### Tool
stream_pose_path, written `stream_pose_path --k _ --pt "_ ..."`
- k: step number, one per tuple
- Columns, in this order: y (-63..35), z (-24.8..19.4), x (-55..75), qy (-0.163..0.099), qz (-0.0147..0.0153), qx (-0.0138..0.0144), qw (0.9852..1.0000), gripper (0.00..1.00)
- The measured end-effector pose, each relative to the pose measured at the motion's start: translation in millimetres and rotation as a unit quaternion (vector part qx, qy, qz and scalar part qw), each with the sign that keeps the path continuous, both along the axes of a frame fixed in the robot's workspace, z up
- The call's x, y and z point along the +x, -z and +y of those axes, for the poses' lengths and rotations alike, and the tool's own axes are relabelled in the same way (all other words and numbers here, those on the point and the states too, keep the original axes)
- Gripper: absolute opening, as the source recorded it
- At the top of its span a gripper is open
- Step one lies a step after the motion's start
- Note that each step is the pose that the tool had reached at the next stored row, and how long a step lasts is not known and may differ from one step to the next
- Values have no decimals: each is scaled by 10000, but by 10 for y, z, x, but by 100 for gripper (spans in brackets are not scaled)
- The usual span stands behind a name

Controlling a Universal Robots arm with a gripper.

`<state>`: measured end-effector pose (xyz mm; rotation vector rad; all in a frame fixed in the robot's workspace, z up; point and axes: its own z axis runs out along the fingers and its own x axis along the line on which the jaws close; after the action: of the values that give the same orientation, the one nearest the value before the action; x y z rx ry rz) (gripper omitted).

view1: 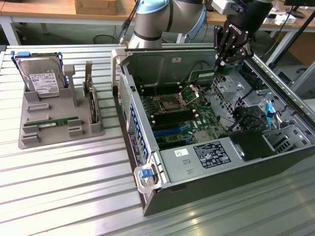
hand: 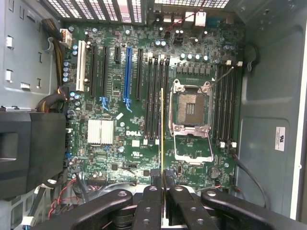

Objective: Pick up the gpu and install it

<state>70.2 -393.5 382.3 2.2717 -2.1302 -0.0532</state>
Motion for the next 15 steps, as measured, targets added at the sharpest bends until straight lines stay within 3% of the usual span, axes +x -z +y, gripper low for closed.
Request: stream_pose_path --k 15 --pt "33 0 0 0 0 0 10000 13"
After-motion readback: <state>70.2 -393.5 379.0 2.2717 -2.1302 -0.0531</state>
